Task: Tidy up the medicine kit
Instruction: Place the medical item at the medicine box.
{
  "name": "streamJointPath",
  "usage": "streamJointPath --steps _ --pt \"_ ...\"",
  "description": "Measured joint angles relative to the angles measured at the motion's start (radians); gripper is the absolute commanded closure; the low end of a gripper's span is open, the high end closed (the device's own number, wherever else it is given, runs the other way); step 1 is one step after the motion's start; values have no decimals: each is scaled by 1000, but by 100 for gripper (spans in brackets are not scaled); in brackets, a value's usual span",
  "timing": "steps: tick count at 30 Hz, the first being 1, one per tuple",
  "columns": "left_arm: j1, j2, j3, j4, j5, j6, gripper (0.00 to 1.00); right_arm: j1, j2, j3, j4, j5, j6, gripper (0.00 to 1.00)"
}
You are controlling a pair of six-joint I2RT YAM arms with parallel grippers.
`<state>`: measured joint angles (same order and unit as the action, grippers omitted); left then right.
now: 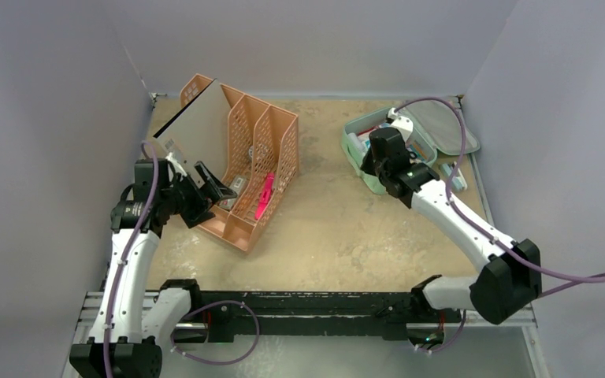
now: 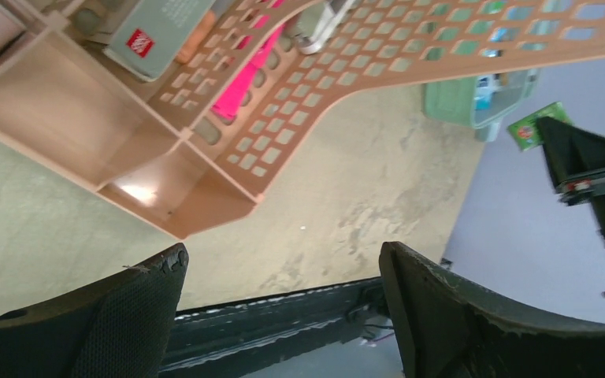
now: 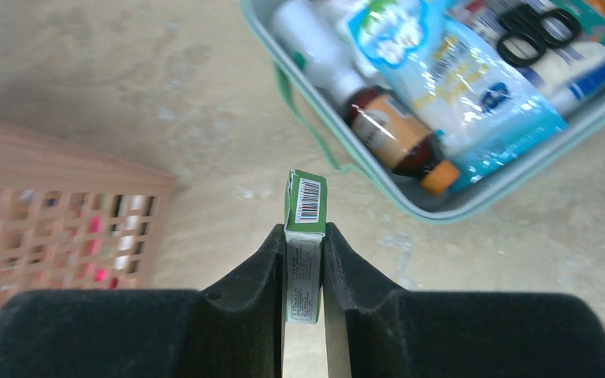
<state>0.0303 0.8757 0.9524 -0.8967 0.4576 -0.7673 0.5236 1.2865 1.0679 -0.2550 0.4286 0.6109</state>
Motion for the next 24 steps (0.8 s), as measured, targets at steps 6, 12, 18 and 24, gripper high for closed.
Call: streamJointPath --steps 6,12,18,24 --pt "0 -9 -81 -6 -57 93 10 -105 105 65 -109 0 17 80" --pt "-18 -62 -100 -7 -115 140 10 -196 183 146 -172 -1 50 80" --pt "-48 -90 -100 -4 -156 161 10 -285 275 246 -219 -13 109 80" --pt "-58 -100 -100 -2 -177 163 10 -342 346 258 -284 -36 206 80"
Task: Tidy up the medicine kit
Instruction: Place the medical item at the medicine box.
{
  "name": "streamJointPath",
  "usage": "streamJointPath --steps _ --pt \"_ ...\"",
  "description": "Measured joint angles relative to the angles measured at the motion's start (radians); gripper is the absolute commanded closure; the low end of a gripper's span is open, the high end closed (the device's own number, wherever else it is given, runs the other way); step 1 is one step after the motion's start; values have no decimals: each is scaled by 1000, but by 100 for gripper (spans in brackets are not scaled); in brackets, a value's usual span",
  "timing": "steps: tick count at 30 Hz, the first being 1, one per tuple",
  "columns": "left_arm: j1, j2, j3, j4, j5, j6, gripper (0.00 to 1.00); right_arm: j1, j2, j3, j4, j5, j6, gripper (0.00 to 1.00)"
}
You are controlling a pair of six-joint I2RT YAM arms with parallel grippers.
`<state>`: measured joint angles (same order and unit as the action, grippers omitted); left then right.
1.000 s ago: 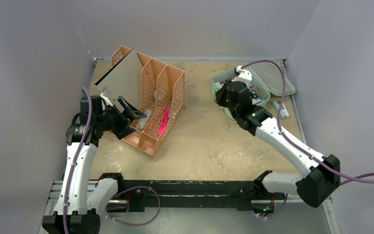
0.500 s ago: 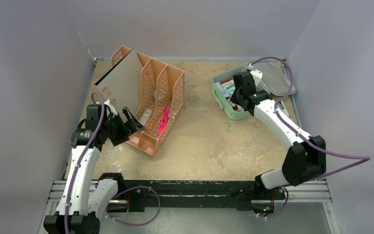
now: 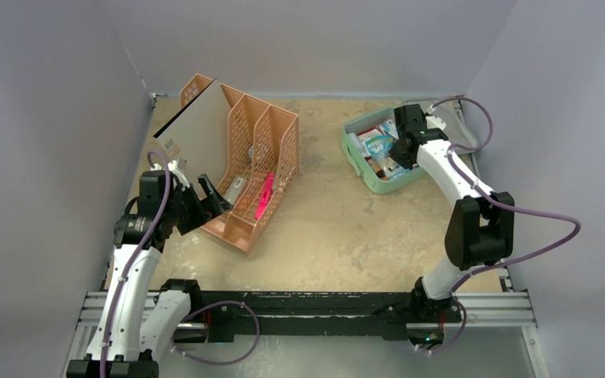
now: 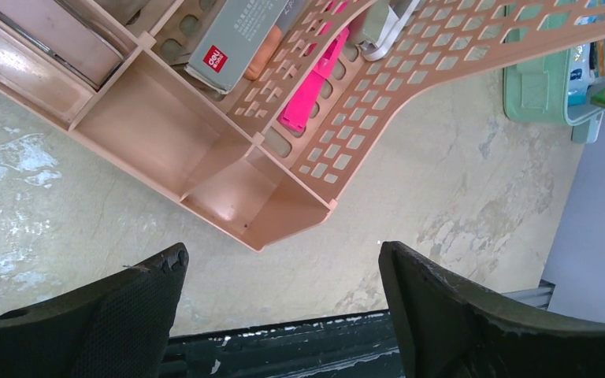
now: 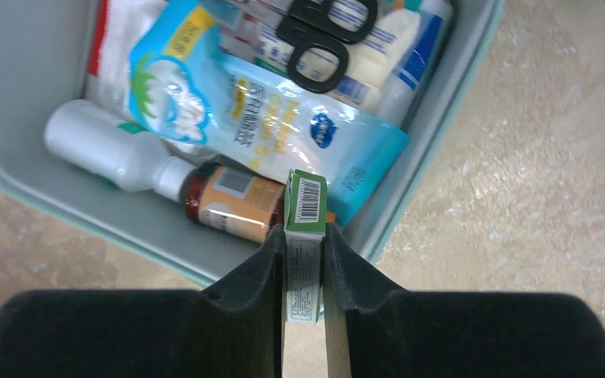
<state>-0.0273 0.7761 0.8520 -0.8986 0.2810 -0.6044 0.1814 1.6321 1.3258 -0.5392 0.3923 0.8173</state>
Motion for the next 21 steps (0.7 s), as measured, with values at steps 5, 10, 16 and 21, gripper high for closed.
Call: streamJointPath --steps 5,10,16,21 --pt "-1 -13 0 0 -9 0 10 -21 31 3 -62 -19 81 79" --pt "-3 -13 0 0 -18 0 10 -31 56 8 -89 -36 146 72" --pt "-7 -13 0 0 -27 0 10 -41 80 9 -103 -66 194 73" --pt "-8 -13 0 0 -34 0 10 -49 83 9 -105 -71 223 70"
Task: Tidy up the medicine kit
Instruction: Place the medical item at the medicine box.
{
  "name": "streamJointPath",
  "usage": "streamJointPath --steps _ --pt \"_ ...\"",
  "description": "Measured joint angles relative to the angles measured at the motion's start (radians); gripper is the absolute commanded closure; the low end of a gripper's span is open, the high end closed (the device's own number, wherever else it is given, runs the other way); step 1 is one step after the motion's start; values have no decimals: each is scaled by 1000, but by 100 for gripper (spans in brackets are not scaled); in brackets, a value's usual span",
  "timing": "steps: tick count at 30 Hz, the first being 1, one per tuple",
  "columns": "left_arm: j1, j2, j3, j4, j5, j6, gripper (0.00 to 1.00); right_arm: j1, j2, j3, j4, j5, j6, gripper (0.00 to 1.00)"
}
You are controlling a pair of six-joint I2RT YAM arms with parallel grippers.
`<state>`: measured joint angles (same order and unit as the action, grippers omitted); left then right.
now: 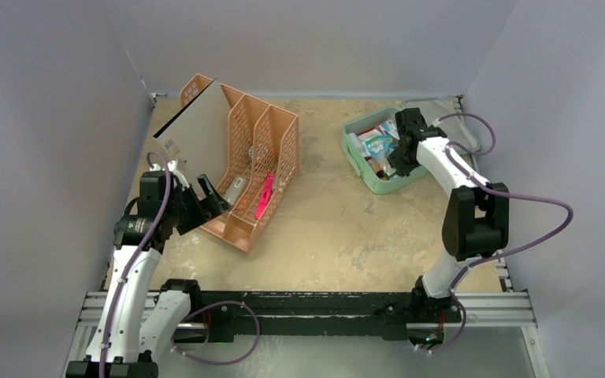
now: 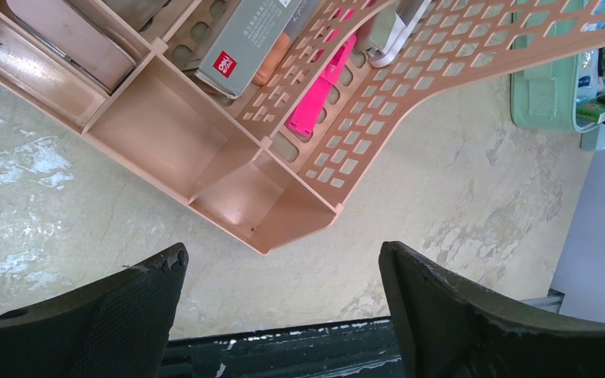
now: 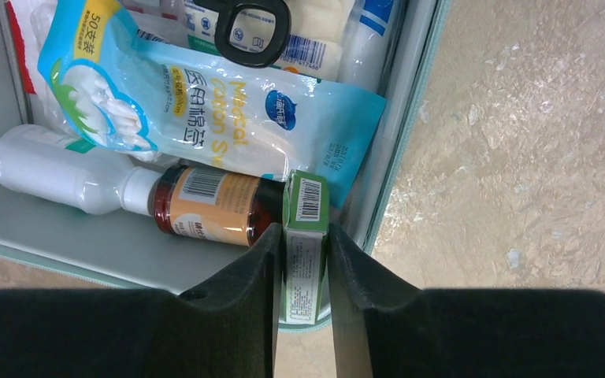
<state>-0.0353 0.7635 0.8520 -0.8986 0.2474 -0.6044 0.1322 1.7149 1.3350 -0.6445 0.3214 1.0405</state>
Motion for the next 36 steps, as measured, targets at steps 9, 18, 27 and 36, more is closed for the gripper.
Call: streamJointPath --steps 9,18,27,36 --pt "-6 -1 0 0 -17 0 10 -3 0 0 -8 0 22 62" --pt "-7 -11 0 -2 -31 0 10 -4 -2 0 -5 -3 8 67" --pt "-8 -19 0 -3 -39 0 10 -5 -51 25 40 -71 -227 62" --pt "-10 -27 0 -4 -36 0 10 -6 -54 79 120 -74 -568 31"
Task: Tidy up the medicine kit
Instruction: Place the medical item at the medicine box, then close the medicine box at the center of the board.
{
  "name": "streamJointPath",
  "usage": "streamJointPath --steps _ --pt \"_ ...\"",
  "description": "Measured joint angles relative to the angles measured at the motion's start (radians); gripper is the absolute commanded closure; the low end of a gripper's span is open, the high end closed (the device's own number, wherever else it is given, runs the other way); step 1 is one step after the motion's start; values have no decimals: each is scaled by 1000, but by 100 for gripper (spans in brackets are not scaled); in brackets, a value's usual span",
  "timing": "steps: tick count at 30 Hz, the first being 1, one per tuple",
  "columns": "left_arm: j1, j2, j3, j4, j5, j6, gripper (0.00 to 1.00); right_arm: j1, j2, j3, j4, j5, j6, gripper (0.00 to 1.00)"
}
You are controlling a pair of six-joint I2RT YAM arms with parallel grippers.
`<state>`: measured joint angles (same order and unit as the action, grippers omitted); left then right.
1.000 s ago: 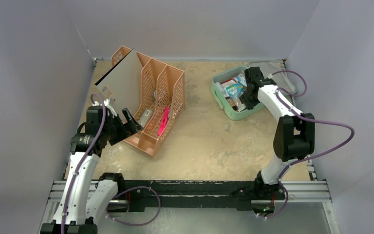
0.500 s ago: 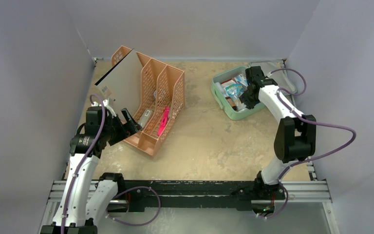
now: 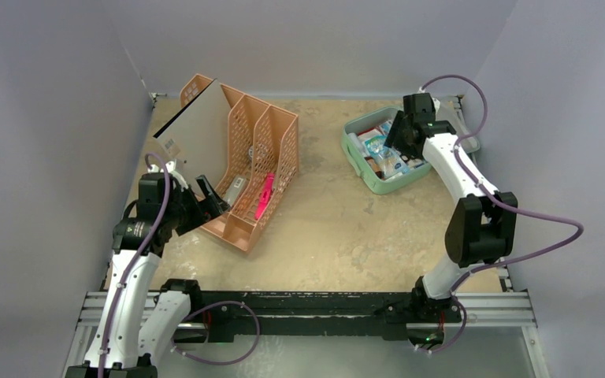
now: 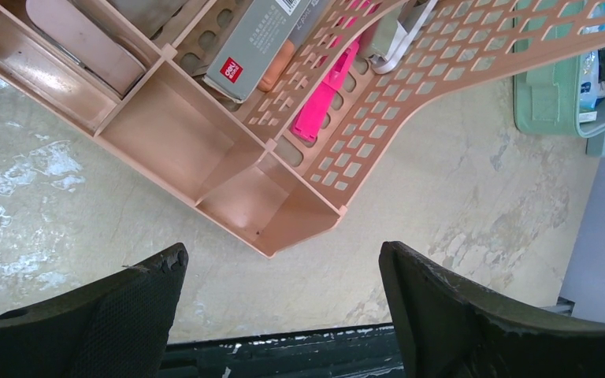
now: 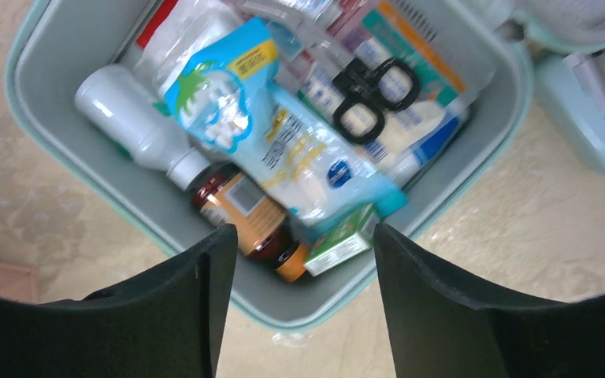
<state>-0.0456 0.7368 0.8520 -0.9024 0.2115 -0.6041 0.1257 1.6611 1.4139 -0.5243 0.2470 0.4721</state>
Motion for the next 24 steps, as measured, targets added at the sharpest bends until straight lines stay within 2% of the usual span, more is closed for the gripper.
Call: streamJointPath --steps 2,6,13,19,24 --pt "-2 -1 0 0 3 1 10 -8 0 0 19 24 -28 26" --pt "-2 -5 0 0 5 7 10 -54 -2 -34 114 23 -7 8" --pt "-2 -9 0 0 5 14 10 -159 -2 -138 244 -8 89 4" --pt "-2 -9 0 -1 5 16 10 -231 -2 -188 340 -30 135 8" --pt "-2 -8 0 -2 5 18 10 -280 8 -190 378 -58 135 34"
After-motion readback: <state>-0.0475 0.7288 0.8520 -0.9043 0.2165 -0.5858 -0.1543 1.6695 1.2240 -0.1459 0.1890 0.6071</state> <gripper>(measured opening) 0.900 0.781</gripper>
